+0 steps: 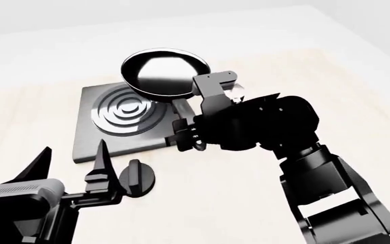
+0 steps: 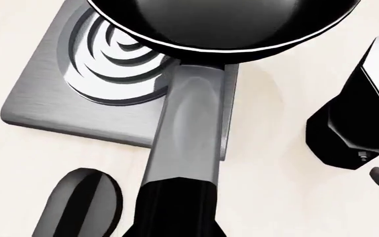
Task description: Put the frying pan on the stove.
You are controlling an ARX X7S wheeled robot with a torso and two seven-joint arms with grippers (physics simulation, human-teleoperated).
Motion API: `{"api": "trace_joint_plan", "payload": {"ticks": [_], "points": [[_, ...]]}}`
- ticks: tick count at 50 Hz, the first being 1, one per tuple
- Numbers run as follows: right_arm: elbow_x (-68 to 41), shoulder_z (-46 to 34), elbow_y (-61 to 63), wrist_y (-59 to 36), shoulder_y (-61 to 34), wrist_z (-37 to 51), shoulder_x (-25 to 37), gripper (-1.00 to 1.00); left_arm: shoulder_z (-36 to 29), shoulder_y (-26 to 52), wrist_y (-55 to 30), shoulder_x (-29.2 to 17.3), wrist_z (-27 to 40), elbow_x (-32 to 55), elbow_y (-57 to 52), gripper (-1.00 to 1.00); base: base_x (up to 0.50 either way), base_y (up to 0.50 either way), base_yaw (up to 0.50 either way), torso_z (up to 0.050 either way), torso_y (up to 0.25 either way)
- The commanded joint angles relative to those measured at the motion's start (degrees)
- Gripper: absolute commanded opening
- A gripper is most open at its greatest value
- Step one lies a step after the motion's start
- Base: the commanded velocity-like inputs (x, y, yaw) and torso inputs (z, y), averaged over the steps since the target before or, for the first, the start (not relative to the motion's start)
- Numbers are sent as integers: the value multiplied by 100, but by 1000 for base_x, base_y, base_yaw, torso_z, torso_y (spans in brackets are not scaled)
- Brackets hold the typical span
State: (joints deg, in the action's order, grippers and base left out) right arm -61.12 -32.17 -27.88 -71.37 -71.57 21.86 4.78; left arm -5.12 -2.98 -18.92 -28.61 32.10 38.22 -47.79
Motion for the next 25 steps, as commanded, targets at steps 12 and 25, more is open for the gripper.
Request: {"api": "trace_joint_plan", "payload": {"ticks": [12,25], "points": [[318,-387,-416,183,-277,-412,-347,-100,209,-26,208,81,-165,44,46,100,0,0,0,1,2],[261,-837,-493,372,-329,-603,-397,-100,218,-27,225,57,-139,78,22,100,0,0,0,0,2]]}}
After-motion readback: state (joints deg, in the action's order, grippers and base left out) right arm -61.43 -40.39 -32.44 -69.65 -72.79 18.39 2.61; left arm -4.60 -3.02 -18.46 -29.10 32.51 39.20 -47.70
